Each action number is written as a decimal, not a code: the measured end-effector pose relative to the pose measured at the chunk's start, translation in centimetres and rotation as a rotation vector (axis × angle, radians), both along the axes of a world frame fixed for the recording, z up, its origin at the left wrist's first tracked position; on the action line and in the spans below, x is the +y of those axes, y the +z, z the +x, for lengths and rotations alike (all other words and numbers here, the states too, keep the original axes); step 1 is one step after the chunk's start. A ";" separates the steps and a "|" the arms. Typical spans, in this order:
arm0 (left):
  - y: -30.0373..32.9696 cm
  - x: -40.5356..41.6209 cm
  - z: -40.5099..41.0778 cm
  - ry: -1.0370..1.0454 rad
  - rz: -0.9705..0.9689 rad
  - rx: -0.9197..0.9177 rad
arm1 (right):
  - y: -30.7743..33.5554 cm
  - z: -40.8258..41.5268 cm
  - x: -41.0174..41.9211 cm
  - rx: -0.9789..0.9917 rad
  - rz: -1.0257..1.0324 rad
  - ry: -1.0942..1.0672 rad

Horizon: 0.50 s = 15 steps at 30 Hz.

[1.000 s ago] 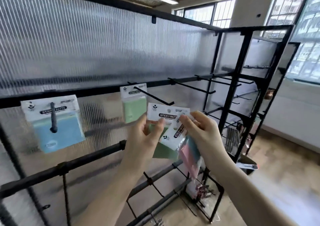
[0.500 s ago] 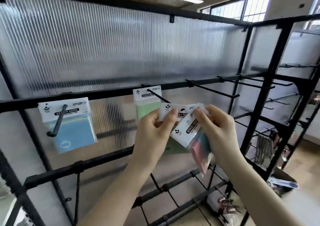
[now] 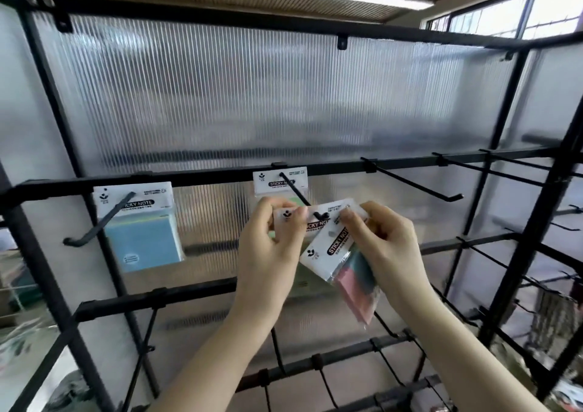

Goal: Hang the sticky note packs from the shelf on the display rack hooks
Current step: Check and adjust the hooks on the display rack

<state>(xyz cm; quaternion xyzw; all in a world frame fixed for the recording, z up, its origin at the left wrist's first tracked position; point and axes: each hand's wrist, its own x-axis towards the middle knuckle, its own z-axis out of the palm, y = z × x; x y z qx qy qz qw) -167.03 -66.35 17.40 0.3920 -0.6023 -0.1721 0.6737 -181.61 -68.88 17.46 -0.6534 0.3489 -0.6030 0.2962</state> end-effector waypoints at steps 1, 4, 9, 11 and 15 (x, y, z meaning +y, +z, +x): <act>-0.2 -0.3 0.0 0.049 -0.017 0.014 | -0.1 0.0 -0.5 -0.009 0.013 0.018; -0.7 -1.6 0.4 0.181 0.000 0.039 | -0.4 0.2 -1.9 -0.034 0.056 0.028; -1.2 -3.6 1.3 0.324 0.018 -0.011 | -0.8 1.2 -4.8 0.007 0.094 -0.013; -1.2 -4.4 1.6 0.357 0.033 -0.023 | -1.0 1.6 -5.9 0.040 0.102 0.008; -1.1 -6.0 2.1 0.463 0.059 -0.076 | -0.9 2.6 -8.2 0.122 0.101 -0.072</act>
